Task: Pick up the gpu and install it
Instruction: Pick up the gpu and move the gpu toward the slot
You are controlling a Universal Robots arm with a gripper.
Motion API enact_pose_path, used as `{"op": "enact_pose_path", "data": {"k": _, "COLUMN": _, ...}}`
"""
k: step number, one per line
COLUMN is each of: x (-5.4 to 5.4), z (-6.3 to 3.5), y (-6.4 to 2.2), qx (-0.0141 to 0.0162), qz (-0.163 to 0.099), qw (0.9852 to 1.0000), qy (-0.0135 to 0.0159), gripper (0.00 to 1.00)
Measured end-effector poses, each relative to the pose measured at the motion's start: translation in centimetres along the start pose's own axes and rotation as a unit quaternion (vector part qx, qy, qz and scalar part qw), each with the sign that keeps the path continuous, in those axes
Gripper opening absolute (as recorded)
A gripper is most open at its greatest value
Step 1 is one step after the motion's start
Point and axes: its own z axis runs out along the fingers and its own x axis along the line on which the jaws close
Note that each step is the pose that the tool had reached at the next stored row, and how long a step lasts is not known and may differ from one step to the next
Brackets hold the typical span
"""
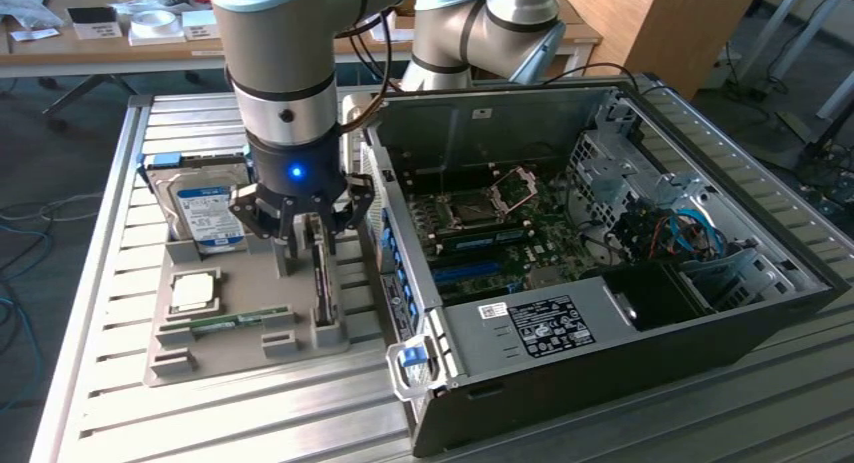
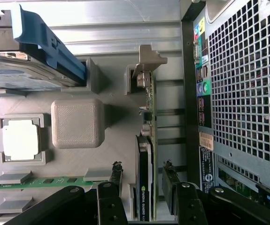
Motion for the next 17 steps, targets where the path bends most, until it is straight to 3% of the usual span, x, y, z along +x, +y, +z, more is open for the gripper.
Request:
{"op": "enact_pose_path", "data": {"k": 5, "x": 0.01, "z": 0.47, "y": -0.02, "qx": 0.0011, "qz": 0.0, "qw": 1.0, "qy": -0.0001, "gripper": 0.47}}
{"op": "enact_pose_path", "data": {"k": 17, "x": -0.31, "z": 0.65, "y": -0.06, "qx": 0.009, "qz": 0.0, "qw": 1.0, "qy": -0.0006, "gripper": 0.47}}
